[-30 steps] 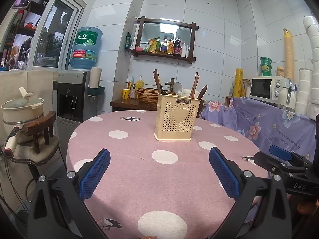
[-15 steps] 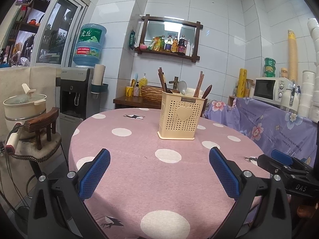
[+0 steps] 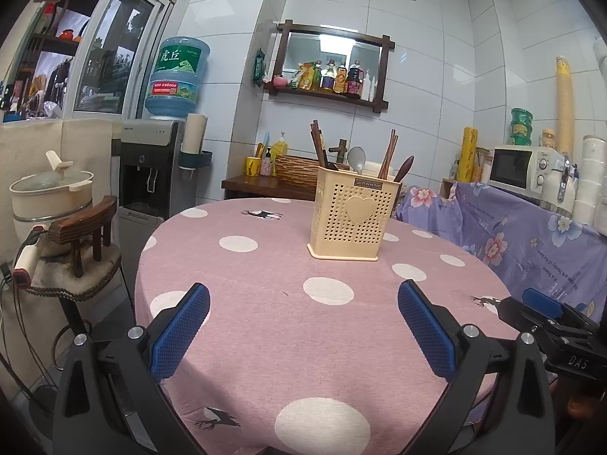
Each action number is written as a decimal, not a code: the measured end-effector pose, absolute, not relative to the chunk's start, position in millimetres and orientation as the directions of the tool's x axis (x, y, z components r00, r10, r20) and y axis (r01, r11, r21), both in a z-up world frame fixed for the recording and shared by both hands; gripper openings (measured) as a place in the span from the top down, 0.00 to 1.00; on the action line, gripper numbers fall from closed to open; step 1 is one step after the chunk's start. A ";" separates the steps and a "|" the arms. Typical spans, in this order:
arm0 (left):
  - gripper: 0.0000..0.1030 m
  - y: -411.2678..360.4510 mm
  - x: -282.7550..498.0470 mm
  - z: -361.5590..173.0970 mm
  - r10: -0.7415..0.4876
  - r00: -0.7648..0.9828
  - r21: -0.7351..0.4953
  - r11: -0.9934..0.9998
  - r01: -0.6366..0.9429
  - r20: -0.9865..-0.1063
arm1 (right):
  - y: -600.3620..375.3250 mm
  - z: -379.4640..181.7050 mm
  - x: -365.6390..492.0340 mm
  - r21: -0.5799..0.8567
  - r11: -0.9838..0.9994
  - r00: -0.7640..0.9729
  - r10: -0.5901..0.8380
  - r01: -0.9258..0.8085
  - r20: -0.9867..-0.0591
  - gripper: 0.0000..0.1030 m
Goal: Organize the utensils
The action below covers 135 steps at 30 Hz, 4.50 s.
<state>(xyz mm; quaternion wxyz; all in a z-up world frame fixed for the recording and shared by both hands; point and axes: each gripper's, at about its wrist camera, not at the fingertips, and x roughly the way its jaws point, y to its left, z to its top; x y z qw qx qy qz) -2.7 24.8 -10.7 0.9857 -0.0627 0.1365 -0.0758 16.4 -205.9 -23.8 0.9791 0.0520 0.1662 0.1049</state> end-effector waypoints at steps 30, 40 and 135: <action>0.05 24.4 2.3 -15.8 -0.153 0.943 -0.130 0.984 0.119 -0.297 | -207.0 -28.0 20.2 0.138 0.973 0.915 0.222 -0.185 -0.338 0.06; 0.05 23.5 2.9 -16.5 -0.156 0.939 -0.127 0.984 0.122 -0.305 | -206.4 -29.4 21.6 0.138 0.973 0.912 0.222 -0.184 -0.344 0.06; 0.05 17.9 1.8 -14.2 -0.130 0.943 -0.071 0.991 0.113 -0.306 | -206.9 -33.9 22.5 0.139 0.974 0.911 0.219 -0.181 -0.351 0.06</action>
